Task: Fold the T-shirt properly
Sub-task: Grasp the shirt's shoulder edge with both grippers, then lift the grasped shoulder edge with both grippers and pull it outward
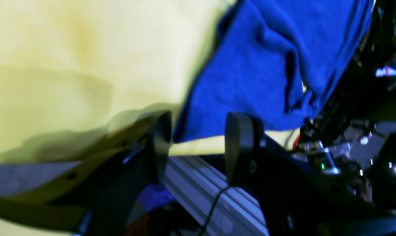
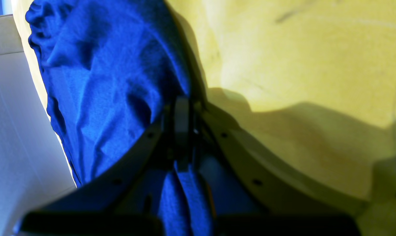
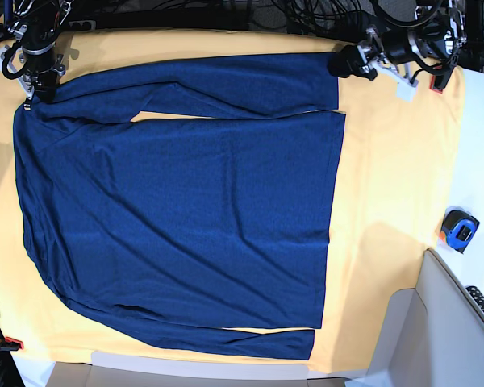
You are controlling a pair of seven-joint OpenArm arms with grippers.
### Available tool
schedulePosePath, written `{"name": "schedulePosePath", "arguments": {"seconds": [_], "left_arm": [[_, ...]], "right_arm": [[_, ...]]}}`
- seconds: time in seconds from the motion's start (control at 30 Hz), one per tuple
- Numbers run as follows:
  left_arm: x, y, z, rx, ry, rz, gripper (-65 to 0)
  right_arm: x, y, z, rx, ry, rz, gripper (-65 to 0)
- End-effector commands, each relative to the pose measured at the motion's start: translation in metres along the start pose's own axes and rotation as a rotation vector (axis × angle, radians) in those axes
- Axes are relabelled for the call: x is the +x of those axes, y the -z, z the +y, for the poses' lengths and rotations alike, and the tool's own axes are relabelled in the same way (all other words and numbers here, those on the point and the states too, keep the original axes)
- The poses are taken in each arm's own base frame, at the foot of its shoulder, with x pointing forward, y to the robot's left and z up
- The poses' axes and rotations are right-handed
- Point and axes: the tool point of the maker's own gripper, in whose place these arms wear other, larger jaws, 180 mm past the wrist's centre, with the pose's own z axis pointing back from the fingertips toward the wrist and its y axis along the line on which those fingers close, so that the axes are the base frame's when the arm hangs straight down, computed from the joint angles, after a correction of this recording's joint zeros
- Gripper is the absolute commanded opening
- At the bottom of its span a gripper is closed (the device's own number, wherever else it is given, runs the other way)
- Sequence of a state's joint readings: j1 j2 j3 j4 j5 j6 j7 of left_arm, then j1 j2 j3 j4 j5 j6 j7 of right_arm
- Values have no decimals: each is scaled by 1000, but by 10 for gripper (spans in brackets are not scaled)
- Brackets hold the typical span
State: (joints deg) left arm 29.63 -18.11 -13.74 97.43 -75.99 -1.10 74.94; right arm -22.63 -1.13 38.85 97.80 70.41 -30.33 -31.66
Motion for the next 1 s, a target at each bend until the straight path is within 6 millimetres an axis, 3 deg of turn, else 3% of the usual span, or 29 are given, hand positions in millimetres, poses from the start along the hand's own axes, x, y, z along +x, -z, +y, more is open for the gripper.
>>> {"name": "schedulePosePath", "arguments": {"seconds": [0.0, 0.13, 0.3, 0.43, 0.63, 0.83, 0.97], "left_arm": [[-13, 2, -4, -6, -2, 66, -373], [-21, 9, -9, -16, 9, 99, -390], [-15, 9, -11, -20, 17, 83, -511], [-10, 9, -13, -22, 23, 77, -650], [-9, 8, -16, -26, 35, 73, -650], [-4, 0, -45, -56, 144, 41, -650], [-3, -4, -58, -71, 192, 27, -650]], "right_arm": [[-13, -3, -59, -245, 48, 30, -650], [-13, -3, -59, -245, 48, 33, -650], [-14, -3, -60, -245, 51, 37, -650], [-14, -4, -61, -247, 52, 37, -650], [-14, -4, -62, -250, 51, 42, -650], [-30, -6, -55, -233, 60, 142, -650], [-30, -12, -36, -181, 32, 140, -650]]}}
